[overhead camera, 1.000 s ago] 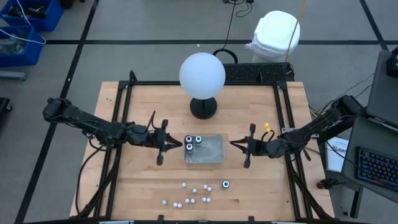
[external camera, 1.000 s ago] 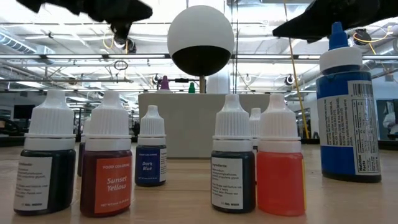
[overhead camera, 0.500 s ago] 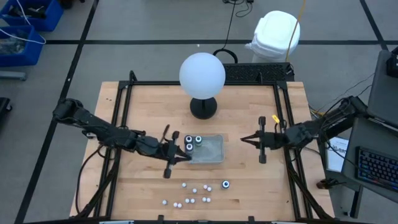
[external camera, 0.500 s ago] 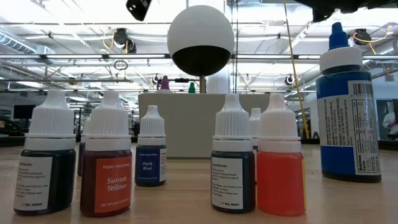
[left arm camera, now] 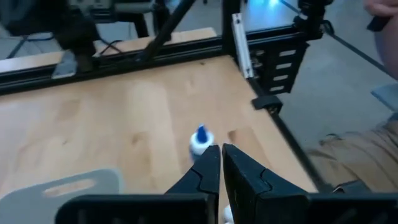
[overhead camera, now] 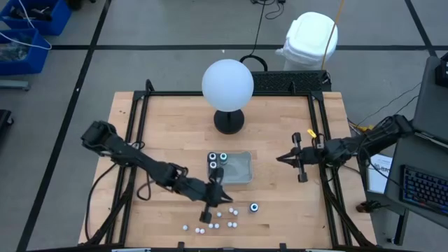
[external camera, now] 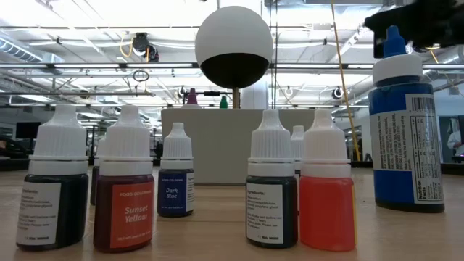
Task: Pick & Place food coloring
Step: Put the large blue food coloring bottle into the gray bin
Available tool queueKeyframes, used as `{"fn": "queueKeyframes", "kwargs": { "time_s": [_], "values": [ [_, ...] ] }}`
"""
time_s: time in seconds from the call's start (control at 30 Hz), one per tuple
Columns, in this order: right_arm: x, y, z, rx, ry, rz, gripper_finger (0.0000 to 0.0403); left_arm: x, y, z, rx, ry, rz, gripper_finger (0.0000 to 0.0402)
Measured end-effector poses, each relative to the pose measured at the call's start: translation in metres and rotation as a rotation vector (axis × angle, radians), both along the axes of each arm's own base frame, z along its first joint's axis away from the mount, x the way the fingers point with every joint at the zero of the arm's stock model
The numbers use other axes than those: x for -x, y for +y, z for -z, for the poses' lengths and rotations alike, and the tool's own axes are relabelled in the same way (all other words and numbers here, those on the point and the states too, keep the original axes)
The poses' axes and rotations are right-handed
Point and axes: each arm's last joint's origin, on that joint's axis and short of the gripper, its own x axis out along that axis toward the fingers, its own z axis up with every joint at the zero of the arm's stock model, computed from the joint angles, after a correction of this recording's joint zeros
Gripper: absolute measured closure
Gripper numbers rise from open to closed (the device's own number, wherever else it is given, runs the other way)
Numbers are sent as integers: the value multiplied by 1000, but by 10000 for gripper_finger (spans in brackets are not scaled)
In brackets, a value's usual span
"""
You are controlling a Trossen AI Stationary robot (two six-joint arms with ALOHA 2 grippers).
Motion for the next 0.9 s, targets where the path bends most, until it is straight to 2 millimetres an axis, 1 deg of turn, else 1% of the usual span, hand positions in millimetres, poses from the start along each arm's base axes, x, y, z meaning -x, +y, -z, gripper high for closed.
{"fn": "queueKeyframes", "kwargs": {
  "time_s": [0.2,0.33,0.43,0.5,0.57,0.63,0.77,0.9],
  "values": [
    [15,-6,11,-49,-73,0,403,-24,-16,9,45,4,-5,376],
    [21,-9,15,-52,-109,3,403,-47,-24,17,36,7,-11,374],
    [24,-10,15,-56,-119,4,403,-66,-30,22,16,-10,-10,361],
    [25,-10,14,-67,-130,3,403,-74,-34,29,-31,1,-6,339],
    [25,-10,13,-77,-139,2,403,-77,-35,34,-72,41,-10,309],
    [25,-10,14,-90,-132,1,403,-79,-35,32,-89,58,-28,273],
    [25,-10,18,-82,-93,1,403,-79,-34,28,-53,61,-49,199],
    [25,-10,19,-77,-78,2,403,-83,-33,40,-85,75,-73,145]
  ]
}}
